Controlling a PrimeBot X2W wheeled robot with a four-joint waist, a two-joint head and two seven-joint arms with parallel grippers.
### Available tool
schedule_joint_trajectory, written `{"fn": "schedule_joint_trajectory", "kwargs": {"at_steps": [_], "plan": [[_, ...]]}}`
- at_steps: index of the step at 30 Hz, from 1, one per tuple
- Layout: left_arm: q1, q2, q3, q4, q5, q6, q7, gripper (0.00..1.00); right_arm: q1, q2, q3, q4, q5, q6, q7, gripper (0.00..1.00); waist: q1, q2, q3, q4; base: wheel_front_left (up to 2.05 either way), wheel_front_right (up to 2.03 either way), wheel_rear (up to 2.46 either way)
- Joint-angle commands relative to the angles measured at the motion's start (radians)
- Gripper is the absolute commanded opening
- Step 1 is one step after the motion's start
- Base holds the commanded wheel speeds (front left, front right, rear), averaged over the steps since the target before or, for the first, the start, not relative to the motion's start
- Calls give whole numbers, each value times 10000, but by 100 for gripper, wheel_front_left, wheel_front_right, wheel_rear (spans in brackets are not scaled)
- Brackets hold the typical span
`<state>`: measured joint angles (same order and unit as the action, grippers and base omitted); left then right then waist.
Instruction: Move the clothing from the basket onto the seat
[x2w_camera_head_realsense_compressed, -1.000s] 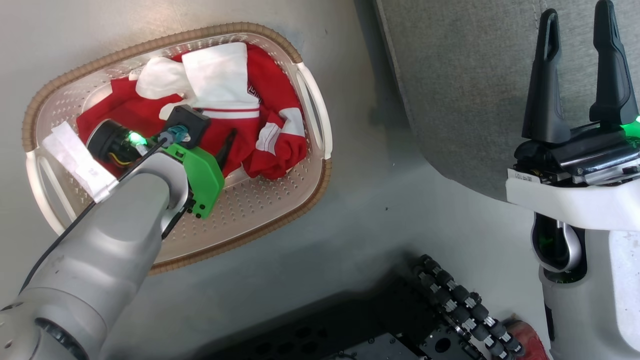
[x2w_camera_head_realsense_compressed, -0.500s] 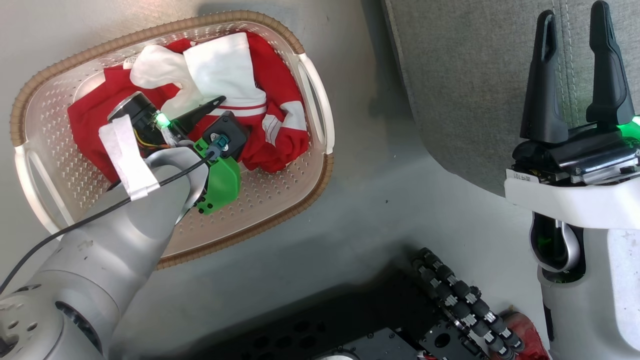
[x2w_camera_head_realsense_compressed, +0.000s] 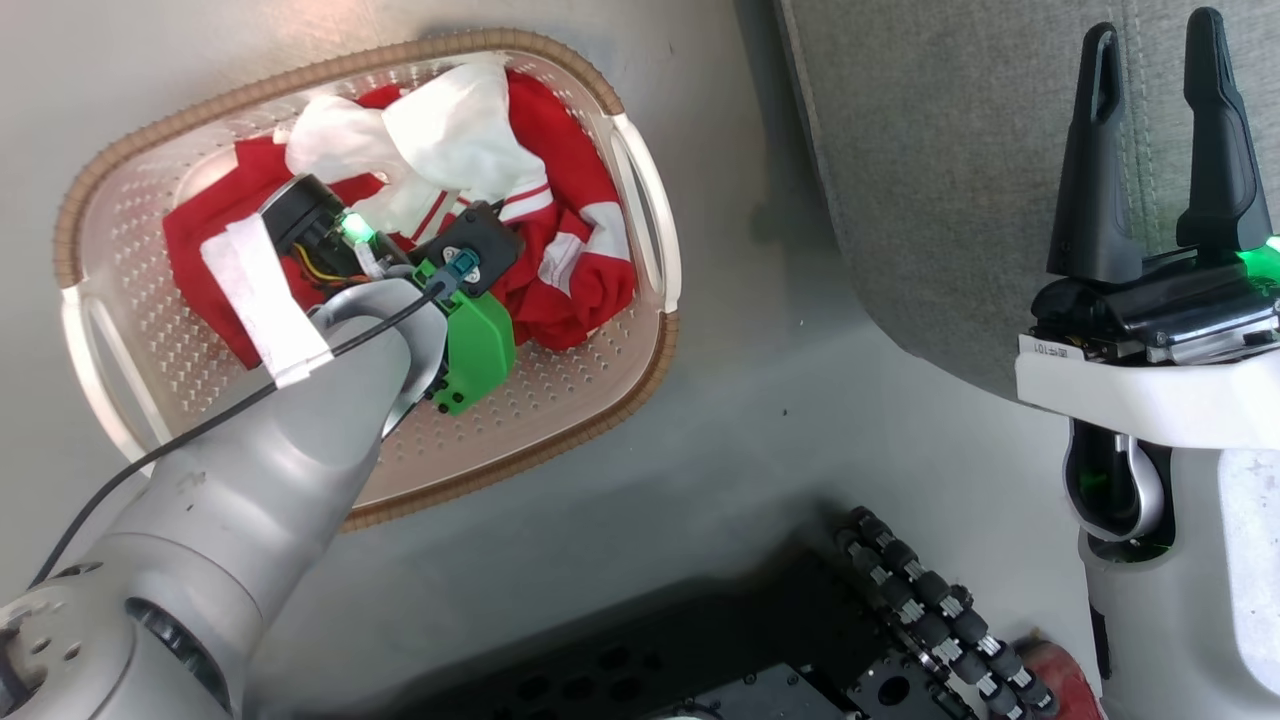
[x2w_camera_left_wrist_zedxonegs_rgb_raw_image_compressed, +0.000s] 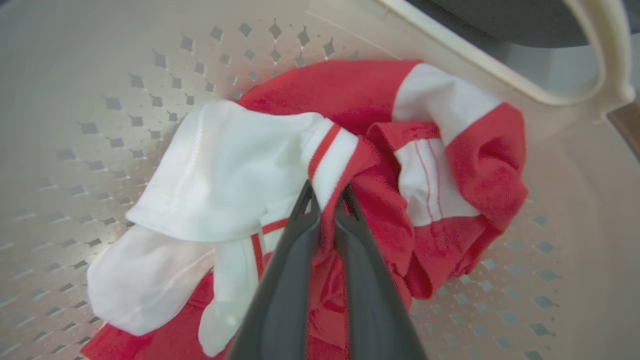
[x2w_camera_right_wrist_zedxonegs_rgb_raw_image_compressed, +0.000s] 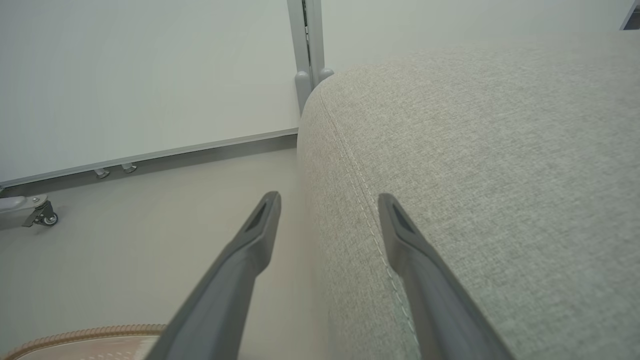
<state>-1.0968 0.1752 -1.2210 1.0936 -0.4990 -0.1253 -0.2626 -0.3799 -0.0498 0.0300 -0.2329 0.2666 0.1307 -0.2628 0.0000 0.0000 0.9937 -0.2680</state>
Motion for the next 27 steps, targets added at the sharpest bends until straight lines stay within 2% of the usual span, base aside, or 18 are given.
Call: {"fn": "schedule_joint_trajectory", "kwargs": {"at_steps": [1, 4, 7, 11, 15, 27], "plan": [[212, 169, 219, -293, -113, 6, -29, 0, -106, -9, -13, 33, 2, 1, -30, 100, 0, 0, -306, 134, 0, 0, 0], [766, 277, 774, -911, -432, 14, -26, 0, -79, -11, -24, 130, 3, 1, -31, 100, 0, 0, -732, 276, 0, 0, 0], [1147, 451, 1137, -1564, -293, 11, -21, 0, 20, -14, 53, 248, -111, 1, -30, 100, 0, 0, -1256, 414, 0, 0, 0], [1891, 642, 2024, -2688, -130, 512, -18, 0, 226, -15, 55, 384, -208, 1, -31, 100, 0, 0, -2020, 584, 0, 0, 0], [2916, 855, 2918, -3590, 18, 778, -18, 0, 445, -14, -28, 511, -242, 1, -31, 100, 0, 0, -2871, 644, 0, 0, 0], [5530, 506, 4906, -5042, 584, 906, -21, 0, 1627, -18, -88, 1133, -710, 1, -31, 100, 0, 0, -5433, 1101, 0, 0, 0]]}}
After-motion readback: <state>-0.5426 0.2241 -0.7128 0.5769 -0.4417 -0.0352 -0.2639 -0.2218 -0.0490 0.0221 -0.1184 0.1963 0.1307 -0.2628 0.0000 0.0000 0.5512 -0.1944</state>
